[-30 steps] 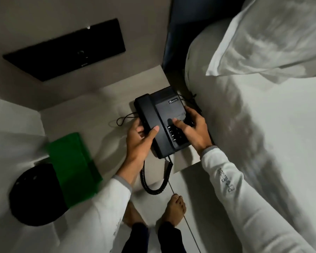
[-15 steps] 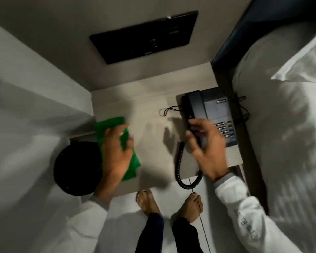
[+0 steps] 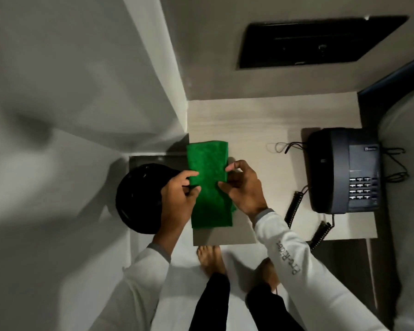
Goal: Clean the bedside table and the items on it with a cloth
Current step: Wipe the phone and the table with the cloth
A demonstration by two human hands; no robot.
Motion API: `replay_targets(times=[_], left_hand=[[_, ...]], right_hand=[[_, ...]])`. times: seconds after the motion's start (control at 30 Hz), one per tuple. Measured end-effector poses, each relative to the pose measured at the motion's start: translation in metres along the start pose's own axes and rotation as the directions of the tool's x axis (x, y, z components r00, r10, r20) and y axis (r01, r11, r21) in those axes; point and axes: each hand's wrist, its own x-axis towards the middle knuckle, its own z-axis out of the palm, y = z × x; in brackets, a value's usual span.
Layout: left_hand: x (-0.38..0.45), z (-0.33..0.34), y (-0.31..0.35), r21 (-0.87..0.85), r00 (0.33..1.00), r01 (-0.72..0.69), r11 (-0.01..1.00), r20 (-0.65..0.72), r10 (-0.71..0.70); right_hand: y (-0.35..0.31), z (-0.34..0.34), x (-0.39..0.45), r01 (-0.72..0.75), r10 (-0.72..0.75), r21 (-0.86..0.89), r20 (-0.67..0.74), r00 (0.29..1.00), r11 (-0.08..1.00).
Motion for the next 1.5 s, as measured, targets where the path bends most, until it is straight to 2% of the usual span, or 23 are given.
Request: replay_targets(times=[0.2,0.33,0.4,0.47,0.53,0.63,0.67,0.7,0.73,0.77,0.83,0.87,0.93,1.0,1.07,1.1,1.17,1.2,1.23,1.3,1.37,1.43,1.5], left_hand=[[0.009,-0.005,0.002,-0.245,0.964,0.134,0.960,0.255,-0.070],[0.003,-0.012,0.016,-0.305,0.961,0.136,0.943,0.273,-0.050],[0.003,-0.016,0.032,-0.216,0.973,0.047,0.975,0.229,0.004],[0.001,-0.016,0.056,-0.042,0.968,-0.137,0.990,0.208,0.142],[-0.002,-0.018,0.076,0.115,0.922,-0.352,0.929,0.213,0.323],[-0.005,-0.012,0.101,0.109,0.832,-0.531,0.840,0.251,0.494],[-0.007,-0.006,0.108,0.036,0.811,-0.537,0.843,0.299,0.504],[-0.010,-0.001,0.115,-0.083,0.801,-0.480,0.873,0.364,0.475],[-0.015,0.009,0.124,-0.226,0.787,-0.366,0.903,0.442,0.430],[-0.020,0.018,0.131,-0.349,0.771,-0.234,0.907,0.503,0.392],[-0.031,0.043,0.145,-0.497,0.769,-0.077,0.865,0.523,0.368],[-0.035,0.054,0.149,-0.534,0.791,-0.056,0.844,0.492,0.364],[-0.039,0.078,0.158,-0.507,0.861,-0.123,0.853,0.373,0.346],[-0.037,0.099,0.160,-0.307,0.912,-0.288,0.907,0.200,0.358],[-0.027,0.116,0.157,-0.042,0.890,-0.450,0.892,0.064,0.451],[-0.020,0.124,0.154,0.095,0.861,-0.508,0.856,0.046,0.506],[-0.003,0.139,0.146,0.370,0.820,-0.559,0.742,0.116,0.560],[0.005,0.147,0.141,0.480,0.810,-0.568,0.668,0.181,0.558],[0.012,0.155,0.135,0.555,0.799,-0.582,0.594,0.253,0.546],[0.021,0.166,0.122,0.614,0.755,-0.636,0.468,0.371,0.540],[0.031,0.175,0.108,0.619,0.706,-0.691,0.374,0.467,0.532],[0.038,0.179,0.099,0.631,0.690,-0.703,0.327,0.495,0.528],[0.042,0.181,0.097,0.643,0.706,-0.688,0.336,0.483,0.518]], right_hand=[[-0.005,-0.020,-0.006,0.060,-0.067,0.038,0.232,0.970,0.998],[-0.011,-0.051,-0.013,0.094,-0.101,0.045,0.191,0.976,0.995],[-0.020,-0.068,-0.018,0.141,-0.143,0.029,0.160,0.977,0.990],[-0.032,-0.086,-0.026,0.206,-0.195,-0.060,0.151,0.969,0.977],[-0.044,-0.100,-0.033,0.261,-0.230,-0.209,0.161,0.960,0.942],[-0.059,-0.134,-0.044,0.332,-0.316,-0.419,0.110,0.943,0.845],[-0.060,-0.149,-0.047,0.353,-0.355,-0.437,0.081,0.931,0.827],[-0.061,-0.161,-0.050,0.373,-0.383,-0.422,0.064,0.921,0.826],[-0.060,-0.176,-0.053,0.373,-0.377,-0.335,0.057,0.924,0.865],[-0.059,-0.187,-0.056,0.347,-0.338,-0.167,0.079,0.938,0.923],[-0.051,-0.202,-0.064,0.162,-0.224,0.282,0.202,0.954,0.946],[-0.046,-0.203,-0.068,0.045,-0.150,0.411,0.227,0.962,0.910],[-0.032,-0.213,-0.069,-0.050,-0.033,0.480,0.164,0.986,0.876],[-0.020,-0.225,-0.065,-0.008,-0.034,0.431,0.090,0.995,0.902],[-0.010,-0.235,-0.060,0.105,-0.094,0.353,-0.050,0.994,0.930],[-0.005,-0.240,-0.057,0.198,-0.159,0.245,-0.168,0.973,0.949],[0.002,-0.246,-0.047,0.345,-0.365,-0.120,-0.359,0.859,0.931],[0.005,-0.248,-0.039,0.378,-0.472,-0.298,-0.370,0.801,0.876],[0.006,-0.250,-0.029,0.384,-0.539,-0.445,-0.301,0.787,0.809],[0.011,-0.249,-0.015,0.346,-0.526,-0.686,-0.062,0.848,0.640],[0.020,-0.243,-0.009,0.303,-0.424,-0.771,0.048,0.904,0.560],[0.024,-0.236,-0.008,0.293,-0.468,-0.751,-0.024,0.883,0.592],[0.020,-0.228,-0.003,0.261,-0.538,-0.746,-0.152,0.829,0.613]])
